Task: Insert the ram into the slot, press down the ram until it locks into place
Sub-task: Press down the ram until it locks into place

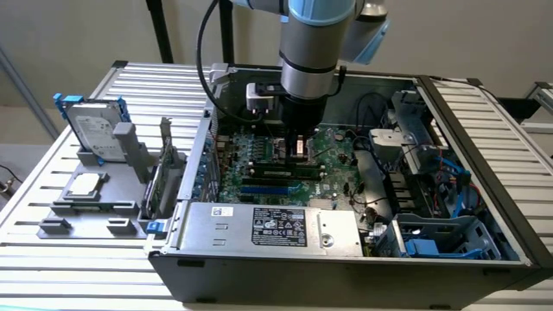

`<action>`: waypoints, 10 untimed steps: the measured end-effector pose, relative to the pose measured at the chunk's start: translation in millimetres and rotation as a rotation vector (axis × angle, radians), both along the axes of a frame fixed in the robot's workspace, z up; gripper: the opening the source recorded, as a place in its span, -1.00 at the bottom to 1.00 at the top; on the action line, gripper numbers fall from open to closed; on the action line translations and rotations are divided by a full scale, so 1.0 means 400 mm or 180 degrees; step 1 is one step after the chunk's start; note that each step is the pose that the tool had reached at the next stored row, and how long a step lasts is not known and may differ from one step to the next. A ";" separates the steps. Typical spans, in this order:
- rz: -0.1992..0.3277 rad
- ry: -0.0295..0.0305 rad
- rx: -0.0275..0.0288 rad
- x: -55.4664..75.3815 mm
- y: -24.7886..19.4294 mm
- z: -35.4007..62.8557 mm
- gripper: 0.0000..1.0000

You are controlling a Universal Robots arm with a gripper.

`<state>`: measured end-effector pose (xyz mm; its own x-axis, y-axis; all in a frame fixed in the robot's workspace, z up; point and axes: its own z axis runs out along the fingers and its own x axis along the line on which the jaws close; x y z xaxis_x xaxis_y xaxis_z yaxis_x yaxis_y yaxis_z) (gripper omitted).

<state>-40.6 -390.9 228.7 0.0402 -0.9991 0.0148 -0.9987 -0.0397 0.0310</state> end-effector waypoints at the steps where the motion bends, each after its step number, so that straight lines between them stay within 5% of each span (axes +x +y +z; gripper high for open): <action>1: 0.0000 0.0003 -0.0001 0.000 0.000 0.010 -0.80; 10: 0.0000 0.0034 -0.0007 0.000 -0.001 0.111 -0.80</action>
<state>-40.5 -391.1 273.2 0.0404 -0.9990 0.0167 -0.9983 -0.0397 0.0417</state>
